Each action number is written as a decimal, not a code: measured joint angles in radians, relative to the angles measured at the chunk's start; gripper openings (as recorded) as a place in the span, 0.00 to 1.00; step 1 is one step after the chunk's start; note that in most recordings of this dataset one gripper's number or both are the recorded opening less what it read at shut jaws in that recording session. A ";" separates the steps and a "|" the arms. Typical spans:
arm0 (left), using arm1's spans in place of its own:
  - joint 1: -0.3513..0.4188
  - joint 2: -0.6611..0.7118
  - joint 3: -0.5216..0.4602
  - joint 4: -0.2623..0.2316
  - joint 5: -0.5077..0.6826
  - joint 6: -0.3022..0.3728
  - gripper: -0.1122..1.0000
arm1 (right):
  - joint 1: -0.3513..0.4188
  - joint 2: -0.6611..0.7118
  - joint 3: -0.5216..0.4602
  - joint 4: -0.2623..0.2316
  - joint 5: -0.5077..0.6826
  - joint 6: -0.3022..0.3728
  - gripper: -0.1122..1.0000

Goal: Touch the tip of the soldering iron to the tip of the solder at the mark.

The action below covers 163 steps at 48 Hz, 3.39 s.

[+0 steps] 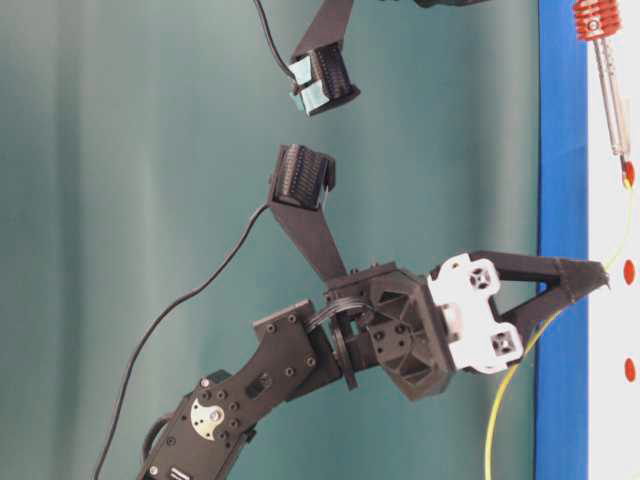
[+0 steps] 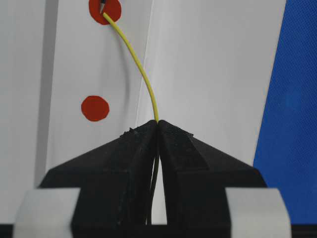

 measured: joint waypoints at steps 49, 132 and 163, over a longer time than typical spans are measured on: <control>-0.003 -0.002 0.000 0.000 0.003 -0.002 0.12 | 0.000 0.000 0.000 0.000 -0.002 0.000 0.16; -0.164 -0.606 0.518 0.000 -0.169 -0.216 0.12 | 0.005 -0.261 0.083 0.002 -0.100 0.058 0.16; -0.351 -0.598 0.535 -0.005 -0.331 -0.325 0.12 | 0.347 -0.365 0.173 0.002 -0.354 0.164 0.16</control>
